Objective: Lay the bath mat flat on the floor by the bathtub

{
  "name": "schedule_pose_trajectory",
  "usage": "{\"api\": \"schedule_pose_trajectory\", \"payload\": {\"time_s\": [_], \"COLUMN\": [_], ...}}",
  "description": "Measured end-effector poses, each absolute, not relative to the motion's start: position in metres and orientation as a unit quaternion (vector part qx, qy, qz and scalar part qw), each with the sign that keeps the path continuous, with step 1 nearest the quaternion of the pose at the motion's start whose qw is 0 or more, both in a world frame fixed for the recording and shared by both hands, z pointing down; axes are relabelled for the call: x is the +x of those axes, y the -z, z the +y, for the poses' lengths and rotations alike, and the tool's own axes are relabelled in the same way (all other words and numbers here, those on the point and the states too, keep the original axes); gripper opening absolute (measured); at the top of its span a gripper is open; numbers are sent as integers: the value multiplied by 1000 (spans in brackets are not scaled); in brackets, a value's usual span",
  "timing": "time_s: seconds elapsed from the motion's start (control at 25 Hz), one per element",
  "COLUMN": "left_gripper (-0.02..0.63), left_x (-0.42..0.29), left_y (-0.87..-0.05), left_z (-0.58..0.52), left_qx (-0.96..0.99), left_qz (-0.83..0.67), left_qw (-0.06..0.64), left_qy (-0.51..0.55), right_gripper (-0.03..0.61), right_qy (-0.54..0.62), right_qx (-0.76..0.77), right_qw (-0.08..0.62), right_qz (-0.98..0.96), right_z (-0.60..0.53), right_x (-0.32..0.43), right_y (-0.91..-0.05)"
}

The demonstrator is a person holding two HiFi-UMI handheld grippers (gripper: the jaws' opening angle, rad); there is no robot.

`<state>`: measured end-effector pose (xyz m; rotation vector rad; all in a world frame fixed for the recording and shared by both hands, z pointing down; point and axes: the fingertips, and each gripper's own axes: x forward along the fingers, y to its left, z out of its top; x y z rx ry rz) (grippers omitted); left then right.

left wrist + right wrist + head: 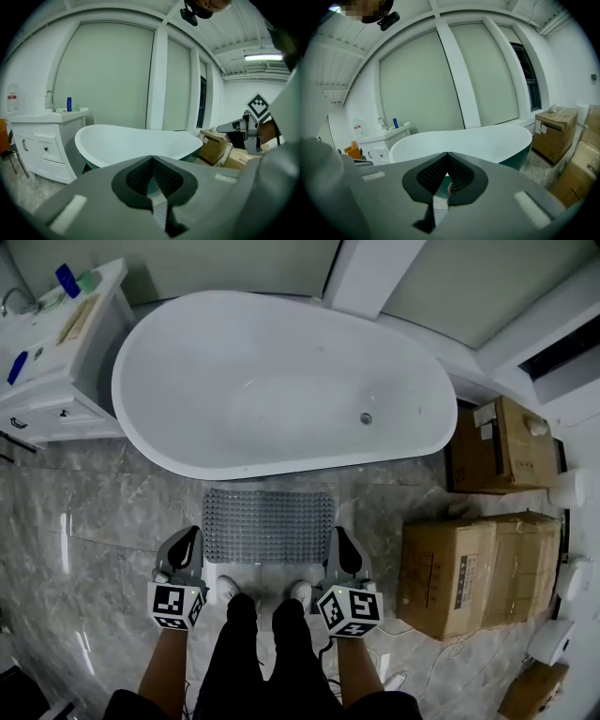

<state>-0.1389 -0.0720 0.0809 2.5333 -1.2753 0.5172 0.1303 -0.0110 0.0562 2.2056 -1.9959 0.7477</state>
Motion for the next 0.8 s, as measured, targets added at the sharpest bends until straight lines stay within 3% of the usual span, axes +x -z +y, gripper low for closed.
{"api": "schedule_pose_trajectory", "payload": {"time_s": [0.8], "left_gripper": [2], "left_x": [-120], "left_y": [34], "left_z": [-38], "left_qx": [866], "left_qz": [-468], "left_qw": [92], "left_qy": [-149], "right_gripper": [18], "right_qy": [-190], "right_qx": [697], "right_qw": [7], "right_qz": [-691], "right_z": [17], "right_x": [139], "right_y": [47]}}
